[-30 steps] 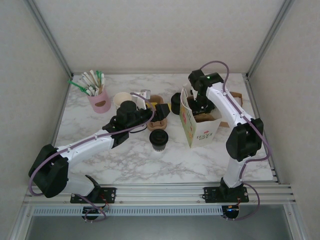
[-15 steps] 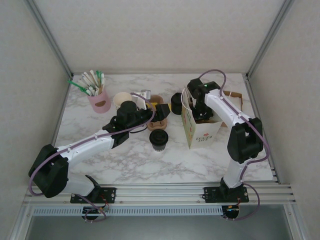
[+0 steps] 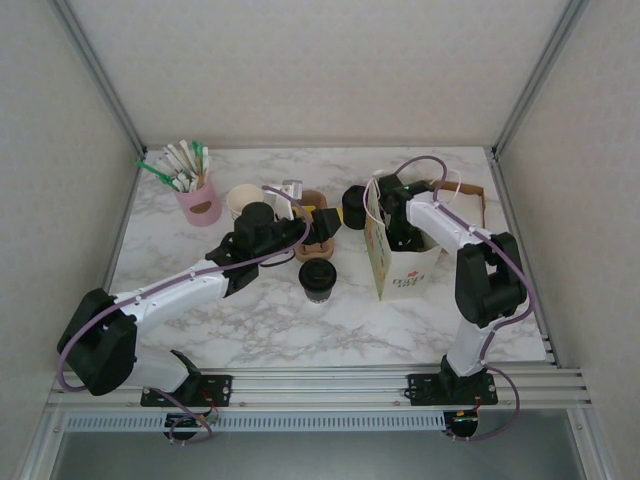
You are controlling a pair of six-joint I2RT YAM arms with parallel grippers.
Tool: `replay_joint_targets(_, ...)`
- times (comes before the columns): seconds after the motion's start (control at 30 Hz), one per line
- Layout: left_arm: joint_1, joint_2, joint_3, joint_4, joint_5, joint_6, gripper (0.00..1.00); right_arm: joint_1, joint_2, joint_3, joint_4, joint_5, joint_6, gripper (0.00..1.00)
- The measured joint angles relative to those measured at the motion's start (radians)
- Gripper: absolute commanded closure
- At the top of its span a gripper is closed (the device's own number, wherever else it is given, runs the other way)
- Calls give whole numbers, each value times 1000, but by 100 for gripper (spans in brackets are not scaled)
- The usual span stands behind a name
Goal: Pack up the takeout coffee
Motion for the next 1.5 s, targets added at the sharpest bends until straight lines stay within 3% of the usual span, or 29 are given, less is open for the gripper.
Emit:
replay_joint_targets(0.43,0,0,0,0,0,0,0,0,-1,-21,23,0,11,51)
replay_joint_targets(1.5,-7,0,0,0,-23,0,0,62,-114,33,-11,-104,19,48)
